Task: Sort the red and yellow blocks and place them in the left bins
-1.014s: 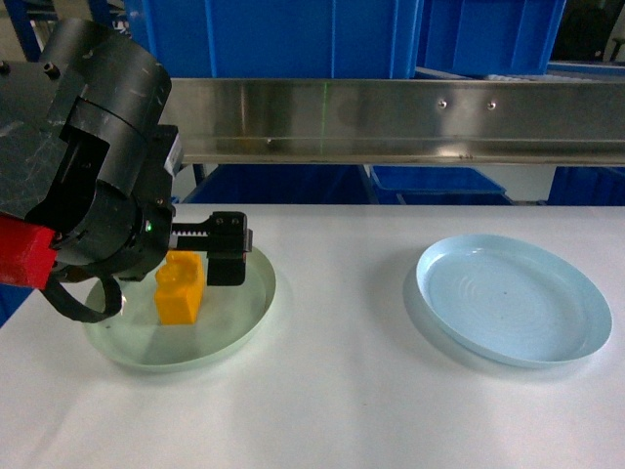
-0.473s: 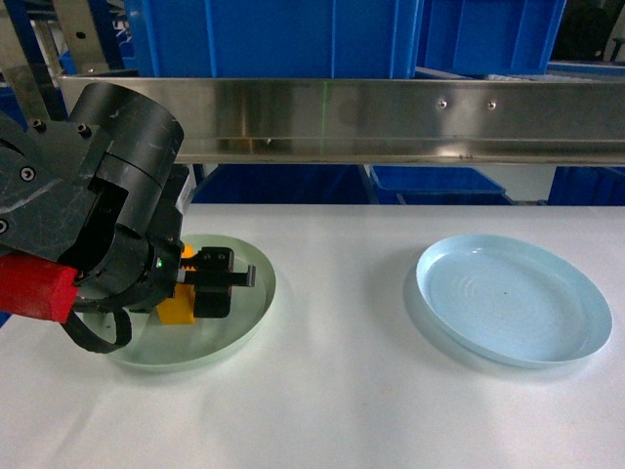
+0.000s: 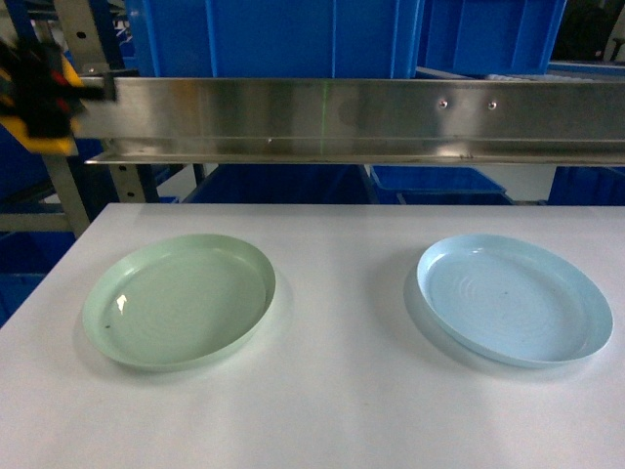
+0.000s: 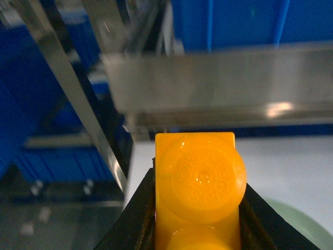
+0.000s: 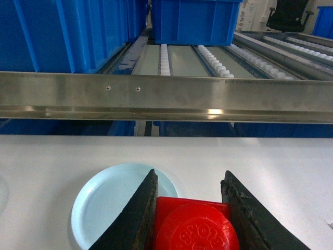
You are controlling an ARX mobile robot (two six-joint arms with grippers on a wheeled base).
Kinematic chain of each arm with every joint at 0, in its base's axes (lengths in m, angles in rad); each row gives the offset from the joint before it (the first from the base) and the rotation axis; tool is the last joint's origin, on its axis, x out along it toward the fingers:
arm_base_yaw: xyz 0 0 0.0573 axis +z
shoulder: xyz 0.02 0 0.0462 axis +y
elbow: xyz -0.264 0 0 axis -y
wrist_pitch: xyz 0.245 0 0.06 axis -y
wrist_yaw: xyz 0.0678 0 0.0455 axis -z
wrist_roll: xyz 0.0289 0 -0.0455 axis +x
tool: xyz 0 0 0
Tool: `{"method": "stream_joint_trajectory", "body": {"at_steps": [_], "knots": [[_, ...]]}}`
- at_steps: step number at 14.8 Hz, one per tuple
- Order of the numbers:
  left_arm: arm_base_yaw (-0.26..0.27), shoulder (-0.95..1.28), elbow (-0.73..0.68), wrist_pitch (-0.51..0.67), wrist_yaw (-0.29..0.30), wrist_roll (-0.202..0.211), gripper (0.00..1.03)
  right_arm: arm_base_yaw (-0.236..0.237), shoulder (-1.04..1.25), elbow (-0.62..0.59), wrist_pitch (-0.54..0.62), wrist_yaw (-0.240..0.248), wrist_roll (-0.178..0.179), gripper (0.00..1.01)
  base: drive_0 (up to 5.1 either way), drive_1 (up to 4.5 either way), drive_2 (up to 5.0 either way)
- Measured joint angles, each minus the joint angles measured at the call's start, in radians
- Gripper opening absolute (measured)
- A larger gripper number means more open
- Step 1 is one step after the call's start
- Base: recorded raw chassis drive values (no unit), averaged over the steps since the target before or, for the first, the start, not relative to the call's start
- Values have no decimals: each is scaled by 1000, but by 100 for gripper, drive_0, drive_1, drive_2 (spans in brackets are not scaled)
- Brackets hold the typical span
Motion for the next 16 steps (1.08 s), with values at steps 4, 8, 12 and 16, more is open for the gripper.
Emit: {"method": "stream_joint_trajectory", "body": {"at_steps": [4, 8, 12, 16], "knots": [[96, -369, -178, -164, 89, 119, 29, 0, 0, 0, 1, 0, 3, 30, 0, 0, 0], [97, -438, -190, -211, 88, 109, 29, 0, 0, 0, 1, 0, 5, 30, 0, 0, 0], [121, -521, -222, -275, 109, 81, 29, 0, 0, 0, 1, 0, 6, 30, 0, 0, 0], [133, -513, -221, -270, 111, 65, 29, 0, 0, 0, 1, 0, 6, 30, 0, 0, 0]]}}
